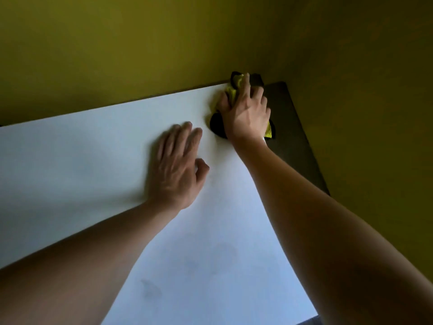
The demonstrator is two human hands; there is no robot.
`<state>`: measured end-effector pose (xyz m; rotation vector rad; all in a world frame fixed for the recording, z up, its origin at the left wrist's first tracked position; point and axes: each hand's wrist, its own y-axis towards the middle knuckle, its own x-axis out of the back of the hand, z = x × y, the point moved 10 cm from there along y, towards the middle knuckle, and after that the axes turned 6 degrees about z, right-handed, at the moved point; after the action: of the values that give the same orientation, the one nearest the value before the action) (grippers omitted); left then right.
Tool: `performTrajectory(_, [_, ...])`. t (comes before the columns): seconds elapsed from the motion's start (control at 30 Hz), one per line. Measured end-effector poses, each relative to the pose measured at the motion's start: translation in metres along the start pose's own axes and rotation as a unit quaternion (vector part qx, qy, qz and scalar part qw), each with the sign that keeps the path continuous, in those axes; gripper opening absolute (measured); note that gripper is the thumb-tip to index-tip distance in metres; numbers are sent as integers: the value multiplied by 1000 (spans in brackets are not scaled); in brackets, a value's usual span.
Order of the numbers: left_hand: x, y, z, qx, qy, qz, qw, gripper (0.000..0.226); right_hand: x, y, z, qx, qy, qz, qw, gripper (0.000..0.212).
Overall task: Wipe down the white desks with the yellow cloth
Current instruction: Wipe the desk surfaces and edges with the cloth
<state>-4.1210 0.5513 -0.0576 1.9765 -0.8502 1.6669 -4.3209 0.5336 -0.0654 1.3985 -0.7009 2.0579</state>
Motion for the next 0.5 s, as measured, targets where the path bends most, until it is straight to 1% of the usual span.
performTrajectory(0.07, [-3, 2, 0, 5, 9, 11, 1000, 66, 0, 21, 5, -13, 28, 6, 1000, 69])
performTrajectory(0.17, [-4, 5, -1, 11, 15, 15, 1000, 66, 2, 38, 5, -42, 39, -16, 998, 54])
performTrajectory(0.27, [-3, 4, -2, 9, 22, 8, 1000, 65, 3, 42, 2, -51, 39, -33, 997, 50])
performTrajectory(0.37, [-2, 2, -3, 8, 23, 0, 1000, 65, 8, 31, -6, -64, 62, -40, 995, 49])
performTrajectory(0.5, [1, 2, -4, 5, 18, -14, 1000, 65, 16, -18, -37, -56, 63, -53, 995, 44])
